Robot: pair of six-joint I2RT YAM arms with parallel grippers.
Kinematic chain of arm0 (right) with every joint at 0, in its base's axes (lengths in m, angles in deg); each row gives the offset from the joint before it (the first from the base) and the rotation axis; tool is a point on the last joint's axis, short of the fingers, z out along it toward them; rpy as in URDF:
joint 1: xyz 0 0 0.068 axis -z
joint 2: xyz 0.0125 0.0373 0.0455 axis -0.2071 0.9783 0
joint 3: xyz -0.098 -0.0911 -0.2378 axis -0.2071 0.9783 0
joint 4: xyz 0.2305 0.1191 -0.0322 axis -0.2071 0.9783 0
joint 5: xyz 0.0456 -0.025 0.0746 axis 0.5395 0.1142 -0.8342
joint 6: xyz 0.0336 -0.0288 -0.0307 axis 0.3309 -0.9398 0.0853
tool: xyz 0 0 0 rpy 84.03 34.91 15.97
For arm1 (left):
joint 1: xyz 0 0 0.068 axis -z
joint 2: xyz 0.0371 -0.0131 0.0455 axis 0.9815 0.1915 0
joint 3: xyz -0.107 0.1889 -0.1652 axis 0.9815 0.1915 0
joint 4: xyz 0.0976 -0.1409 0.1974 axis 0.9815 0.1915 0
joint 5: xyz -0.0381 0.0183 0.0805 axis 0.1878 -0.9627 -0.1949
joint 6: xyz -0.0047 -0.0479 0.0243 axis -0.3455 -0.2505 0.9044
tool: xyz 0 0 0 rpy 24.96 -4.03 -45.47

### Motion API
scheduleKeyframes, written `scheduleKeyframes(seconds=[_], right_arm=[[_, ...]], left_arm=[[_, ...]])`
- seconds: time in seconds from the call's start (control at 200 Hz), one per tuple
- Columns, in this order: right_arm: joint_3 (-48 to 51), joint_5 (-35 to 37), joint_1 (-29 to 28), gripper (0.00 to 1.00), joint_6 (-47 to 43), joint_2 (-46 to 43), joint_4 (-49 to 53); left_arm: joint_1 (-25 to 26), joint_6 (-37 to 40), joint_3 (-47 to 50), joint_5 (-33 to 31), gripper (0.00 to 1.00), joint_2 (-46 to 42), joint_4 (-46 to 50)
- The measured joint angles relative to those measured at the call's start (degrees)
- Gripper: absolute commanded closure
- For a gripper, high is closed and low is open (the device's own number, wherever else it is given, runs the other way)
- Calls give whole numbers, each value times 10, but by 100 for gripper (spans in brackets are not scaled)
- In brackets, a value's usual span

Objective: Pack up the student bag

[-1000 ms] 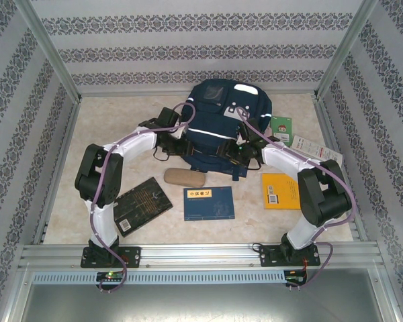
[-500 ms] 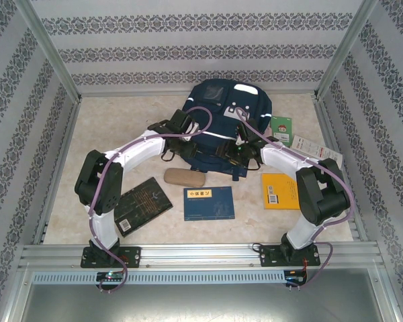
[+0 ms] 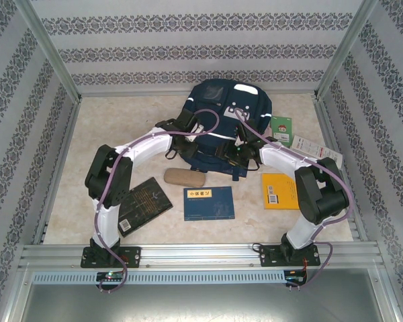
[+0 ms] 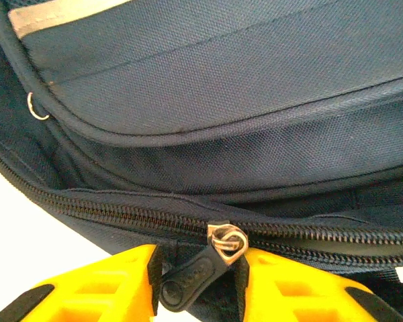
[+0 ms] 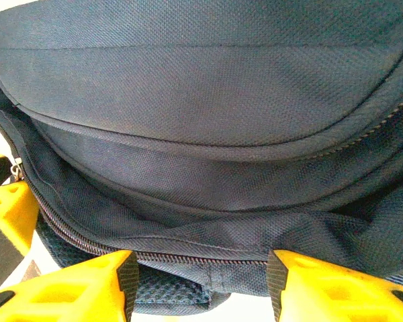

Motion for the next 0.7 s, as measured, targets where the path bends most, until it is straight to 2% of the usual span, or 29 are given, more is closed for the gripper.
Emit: scheduleKeyframes(seconds=[0.07, 0.16, 0.24, 0.305, 0.385, 0.704], right_arm=[[0, 0, 0, 44, 0, 0, 0], [0, 0, 0, 44, 0, 0, 0], [0, 0, 0, 44, 0, 0, 0], [0, 0, 0, 44, 0, 0, 0], [0, 0, 0, 44, 0, 0, 0], [-8, 0, -7, 44, 3, 2, 1]], left_arm=[[0, 7, -8, 1, 72, 9, 5], [0, 12, -18, 1, 73, 16, 10], [0, 17, -19, 0, 89, 19, 13], [0, 23, -20, 0, 90, 20, 15], [0, 24, -20, -1, 100, 20, 15], [0, 25, -19, 0, 100, 4, 37]])
